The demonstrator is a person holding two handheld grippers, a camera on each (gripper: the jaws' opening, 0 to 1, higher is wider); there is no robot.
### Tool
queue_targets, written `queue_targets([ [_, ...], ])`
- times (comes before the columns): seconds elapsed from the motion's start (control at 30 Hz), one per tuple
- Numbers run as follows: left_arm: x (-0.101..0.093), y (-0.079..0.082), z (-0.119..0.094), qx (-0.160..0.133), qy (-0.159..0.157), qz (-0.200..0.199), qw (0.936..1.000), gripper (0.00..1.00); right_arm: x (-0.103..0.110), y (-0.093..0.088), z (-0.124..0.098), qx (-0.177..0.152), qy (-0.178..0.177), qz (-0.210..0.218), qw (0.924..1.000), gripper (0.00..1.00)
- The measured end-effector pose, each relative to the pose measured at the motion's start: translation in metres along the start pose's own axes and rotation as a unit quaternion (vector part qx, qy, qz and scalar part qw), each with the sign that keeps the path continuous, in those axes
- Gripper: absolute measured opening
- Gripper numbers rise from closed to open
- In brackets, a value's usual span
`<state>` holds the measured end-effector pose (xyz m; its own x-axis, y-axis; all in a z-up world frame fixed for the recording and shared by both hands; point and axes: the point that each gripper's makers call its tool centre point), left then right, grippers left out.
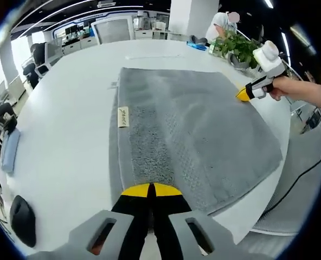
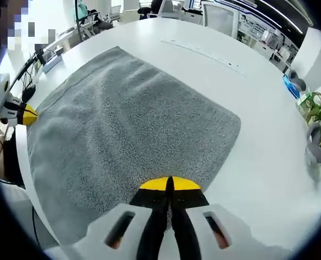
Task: Fold the towel on the table until its edges align and the towel forms a compact rectangular stack.
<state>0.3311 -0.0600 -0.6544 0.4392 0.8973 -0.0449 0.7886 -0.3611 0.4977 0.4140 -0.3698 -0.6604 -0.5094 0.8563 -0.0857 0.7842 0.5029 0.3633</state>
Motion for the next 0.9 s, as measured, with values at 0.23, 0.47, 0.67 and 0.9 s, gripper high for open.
queue_targets([
  [0.23, 0.001, 0.002, 0.002, 0.002, -0.003, 0.005, 1.0000, 0.01, 0.001, -0.003, -0.002, -0.007, 0.002, 0.001, 1.0000, 0.00],
  [0.47, 0.001, 0.004, 0.002, -0.001, -0.004, 0.013, 0.9999, 0.01, 0.003, -0.005, -0.003, -0.018, -0.007, -0.001, 0.9998, 0.00],
  [0.67, 0.002, 0.005, 0.003, 0.000, -0.006, 0.020, 0.9998, 0.01, 0.004, -0.008, -0.004, -0.024, -0.011, -0.002, 0.9996, 0.00],
  [0.9, 0.002, 0.007, 0.005, 0.006, -0.010, 0.025, 0.9996, 0.01, 0.005, -0.012, -0.005, -0.035, -0.018, 0.002, 0.9992, 0.00],
])
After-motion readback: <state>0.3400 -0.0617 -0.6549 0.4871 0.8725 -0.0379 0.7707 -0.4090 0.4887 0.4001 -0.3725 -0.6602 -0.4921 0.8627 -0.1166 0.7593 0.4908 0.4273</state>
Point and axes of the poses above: the point that each gripper's makers call its tool centre point, and the gripper's own axes: z roughly forward along the fingers, x roughly to its left, y roughly out of its top, and after that the axes turned 7 degrees about x, right-handed
